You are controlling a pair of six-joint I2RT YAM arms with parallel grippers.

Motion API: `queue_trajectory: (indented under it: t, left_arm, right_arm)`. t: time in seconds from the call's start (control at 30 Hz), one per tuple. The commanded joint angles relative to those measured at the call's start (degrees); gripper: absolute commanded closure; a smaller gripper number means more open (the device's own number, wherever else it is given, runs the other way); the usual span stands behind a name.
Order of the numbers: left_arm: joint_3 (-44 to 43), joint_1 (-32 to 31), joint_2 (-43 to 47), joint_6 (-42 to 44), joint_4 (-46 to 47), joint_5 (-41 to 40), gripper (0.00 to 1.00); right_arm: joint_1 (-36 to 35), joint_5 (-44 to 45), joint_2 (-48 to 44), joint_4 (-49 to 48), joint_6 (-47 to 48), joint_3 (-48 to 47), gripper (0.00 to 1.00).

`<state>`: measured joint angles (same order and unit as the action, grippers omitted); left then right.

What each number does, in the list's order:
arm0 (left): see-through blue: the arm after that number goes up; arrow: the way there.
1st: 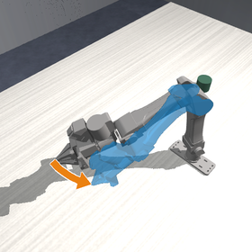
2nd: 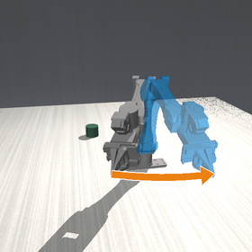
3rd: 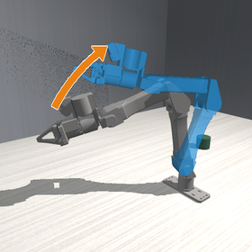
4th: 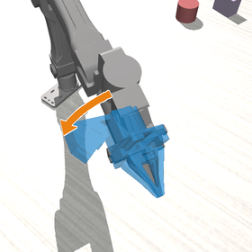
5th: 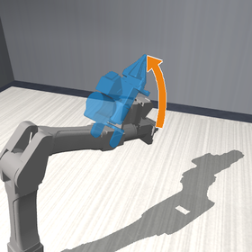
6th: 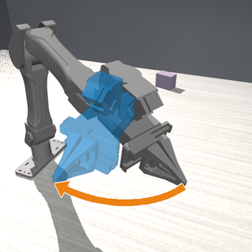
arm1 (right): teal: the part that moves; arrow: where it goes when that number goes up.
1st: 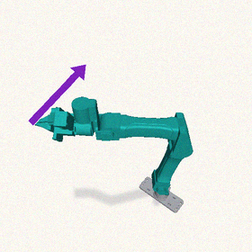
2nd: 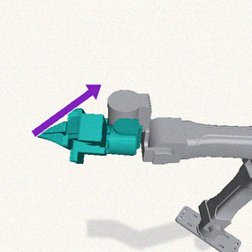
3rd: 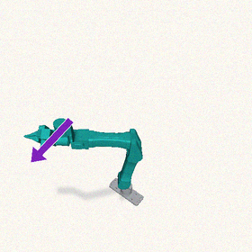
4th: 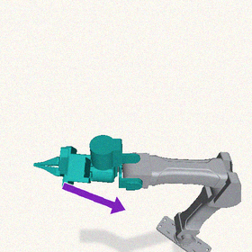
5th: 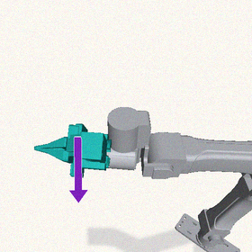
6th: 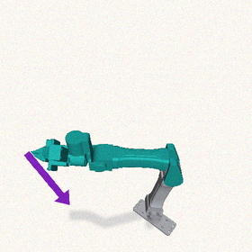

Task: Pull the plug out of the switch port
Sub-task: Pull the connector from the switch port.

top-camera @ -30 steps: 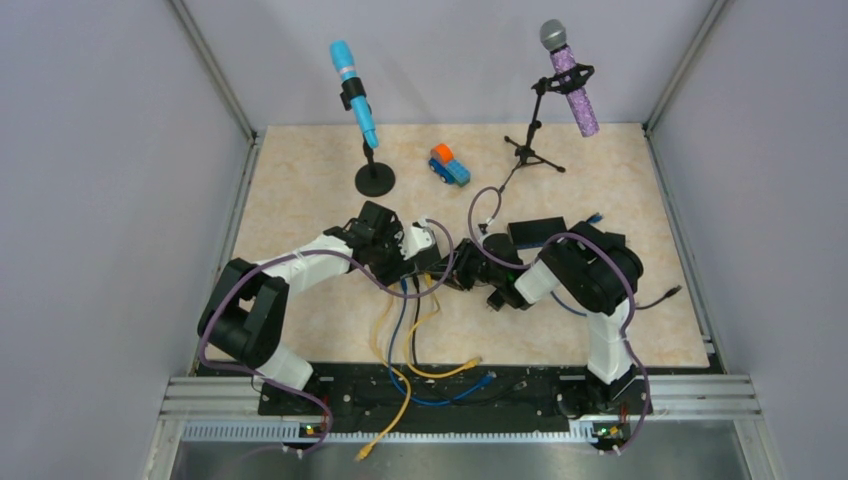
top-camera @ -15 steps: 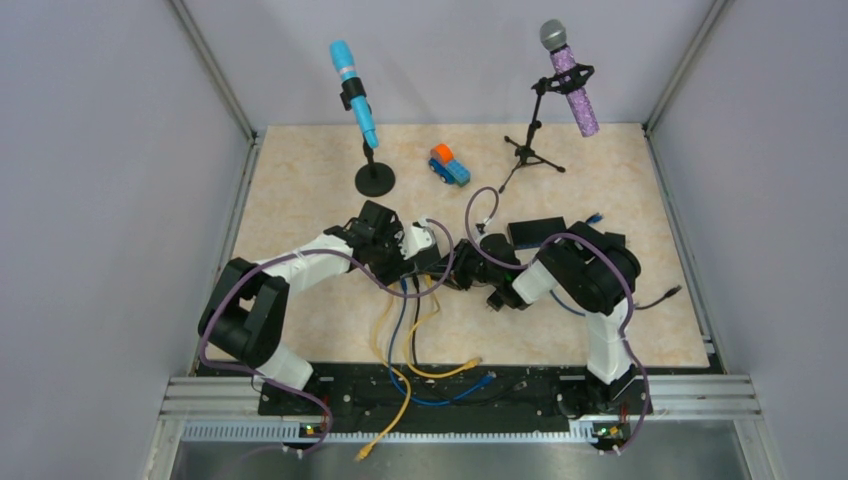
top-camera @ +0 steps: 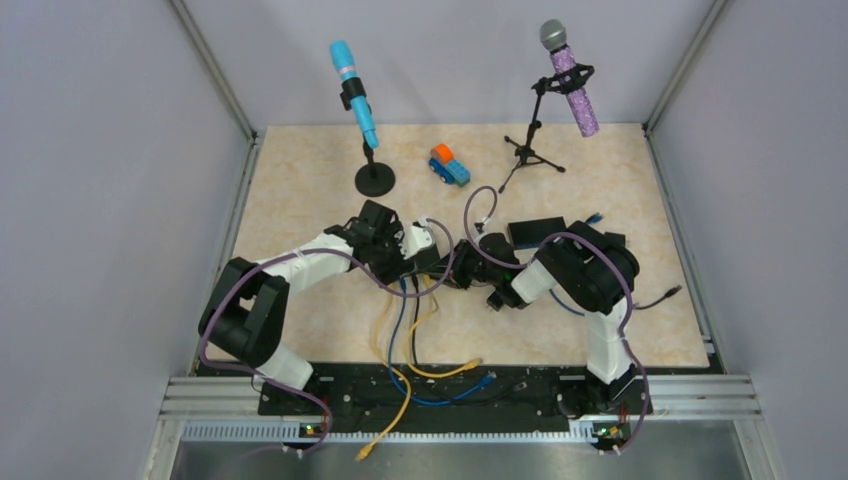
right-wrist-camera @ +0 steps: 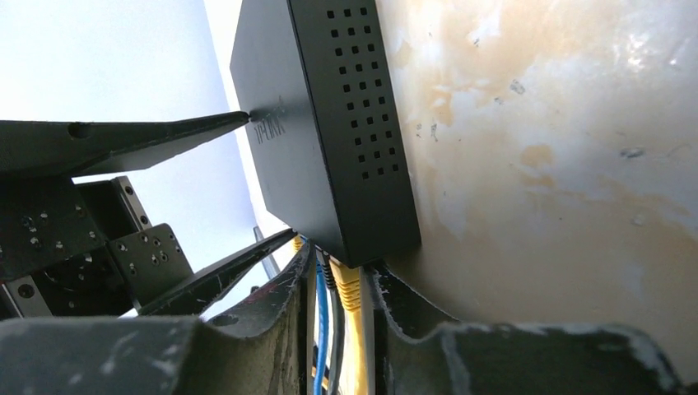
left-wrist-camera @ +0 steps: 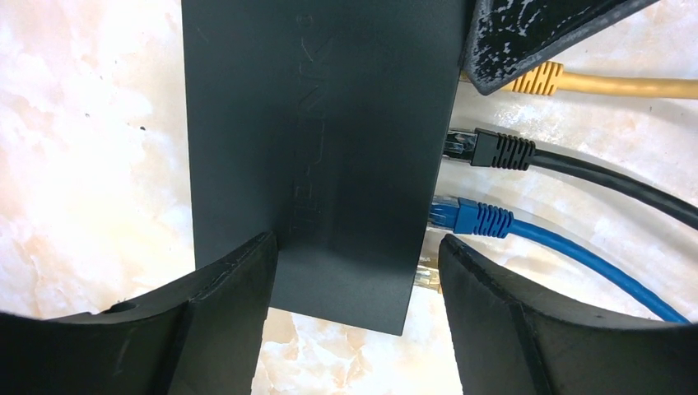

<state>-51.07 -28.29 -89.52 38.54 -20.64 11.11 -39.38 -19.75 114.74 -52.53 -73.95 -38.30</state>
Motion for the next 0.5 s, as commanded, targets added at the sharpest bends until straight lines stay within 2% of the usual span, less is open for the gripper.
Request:
queue_trajectory:
  t: [0.0, 0.03, 0.07, 0.3, 0.47]
  left_arm:
    - [-0.9, 0.1, -1.4, -0.5, -3.0, 1.9, 0.24]
    - [-1.0, 0.0, -1.4, -0.5, -3.0, 1.8, 0.24]
    - [-1.0, 0.0, -1.5, -0.5, -3.1, 1.8, 0.25]
    - [-1.0, 0.1, -1.7, -0.7, -3.3, 1.7, 0.25]
    - [-1.1, 0.1, -2.6, -1.2, -2.9, -0.2, 0.25]
  right_arm:
    - [-0.5, 1.7, 1.5, 2.7, 1.7, -0.6, 0.88]
    - [-0.5, 1.7, 1.5, 2.9, 1.8, -0.7, 0.97]
    - [-0.5, 1.8, 1.4, 2.8, 1.8, -0.7, 1.00]
    - [-0.3, 1.8, 0.2, 3.9, 2.7, -0.2, 1.00]
    - [0.5, -0.1, -3.4, 10.2, 9.2, -1.1, 1.00]
